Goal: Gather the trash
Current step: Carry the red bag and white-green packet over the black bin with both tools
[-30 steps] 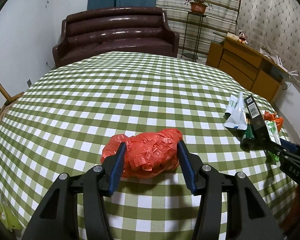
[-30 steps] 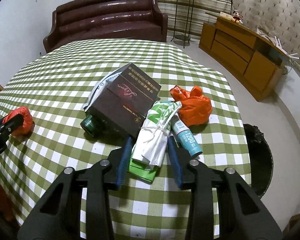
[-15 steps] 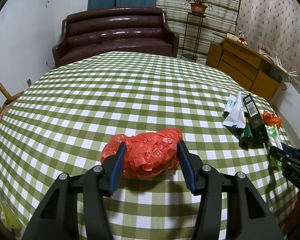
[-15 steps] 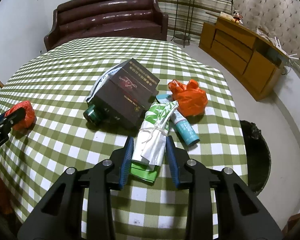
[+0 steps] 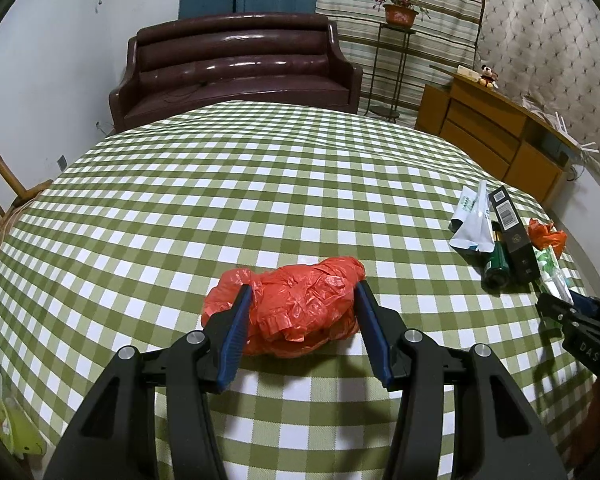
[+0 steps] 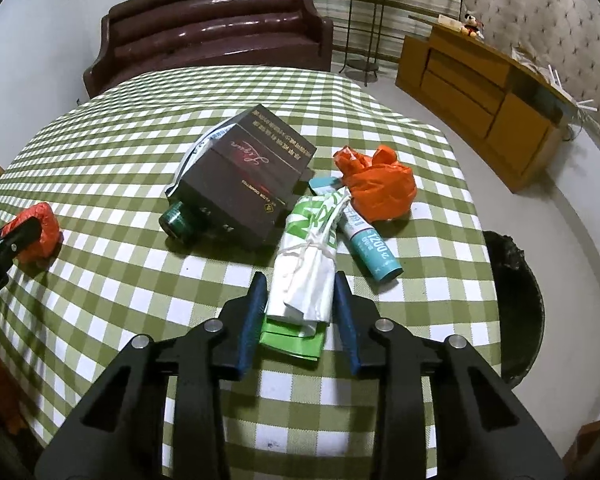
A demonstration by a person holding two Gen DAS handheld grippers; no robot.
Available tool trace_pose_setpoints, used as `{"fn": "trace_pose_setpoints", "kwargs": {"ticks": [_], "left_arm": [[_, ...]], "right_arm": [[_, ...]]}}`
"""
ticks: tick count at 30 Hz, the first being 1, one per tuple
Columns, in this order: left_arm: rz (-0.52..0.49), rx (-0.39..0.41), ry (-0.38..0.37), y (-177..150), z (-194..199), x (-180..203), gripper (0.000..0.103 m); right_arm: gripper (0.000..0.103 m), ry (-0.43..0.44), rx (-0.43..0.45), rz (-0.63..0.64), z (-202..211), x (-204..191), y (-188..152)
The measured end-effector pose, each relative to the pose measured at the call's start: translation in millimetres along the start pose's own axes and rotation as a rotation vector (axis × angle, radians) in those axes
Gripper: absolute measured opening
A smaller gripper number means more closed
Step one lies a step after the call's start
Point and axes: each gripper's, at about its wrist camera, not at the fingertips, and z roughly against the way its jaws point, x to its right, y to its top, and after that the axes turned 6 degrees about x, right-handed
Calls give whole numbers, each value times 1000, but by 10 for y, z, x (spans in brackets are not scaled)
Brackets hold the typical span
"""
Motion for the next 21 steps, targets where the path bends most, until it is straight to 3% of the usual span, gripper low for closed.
{"fn": "trace_pose_setpoints", "kwargs": {"ticks": [10,21], "left_arm": [[-6,8,-37,3,113,226,51],[-56,40,-155,96,232,884,51]], "right_arm": [[32,0,83,-11,344,127,-42],[32,-71,131,-79,643,749,-192]]}}
